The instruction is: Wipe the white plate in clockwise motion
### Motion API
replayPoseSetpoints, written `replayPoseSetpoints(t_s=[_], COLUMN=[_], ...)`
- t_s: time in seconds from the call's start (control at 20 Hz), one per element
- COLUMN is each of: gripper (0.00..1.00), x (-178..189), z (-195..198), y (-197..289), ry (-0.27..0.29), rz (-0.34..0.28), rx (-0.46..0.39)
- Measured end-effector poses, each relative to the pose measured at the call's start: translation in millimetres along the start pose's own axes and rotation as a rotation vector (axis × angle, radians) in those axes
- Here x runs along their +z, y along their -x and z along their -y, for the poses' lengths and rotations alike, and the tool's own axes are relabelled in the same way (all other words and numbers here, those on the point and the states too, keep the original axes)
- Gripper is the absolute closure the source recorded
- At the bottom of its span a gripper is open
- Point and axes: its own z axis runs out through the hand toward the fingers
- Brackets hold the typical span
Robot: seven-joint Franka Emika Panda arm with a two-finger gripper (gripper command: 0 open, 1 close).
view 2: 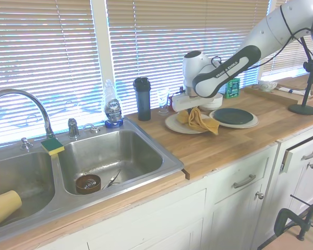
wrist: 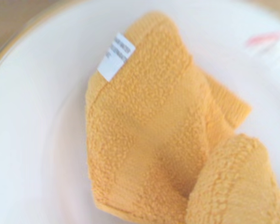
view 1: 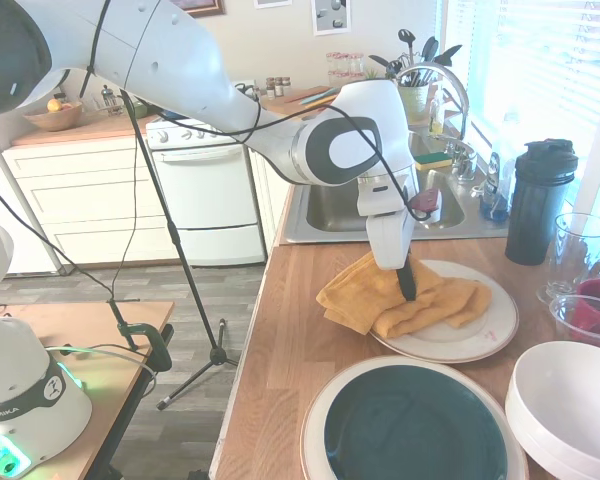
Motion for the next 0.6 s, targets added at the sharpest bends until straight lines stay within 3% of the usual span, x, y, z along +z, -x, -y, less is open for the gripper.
replayPoseSetpoints(t_s=[0.35, 0.6], gripper=[1.00, 1.00], x=[-15, -17], z=[12, 27], y=[41, 33], ry=[-0.027, -0.040], rz=[0.018, 0.011], rx=[-0.009, 0.021])
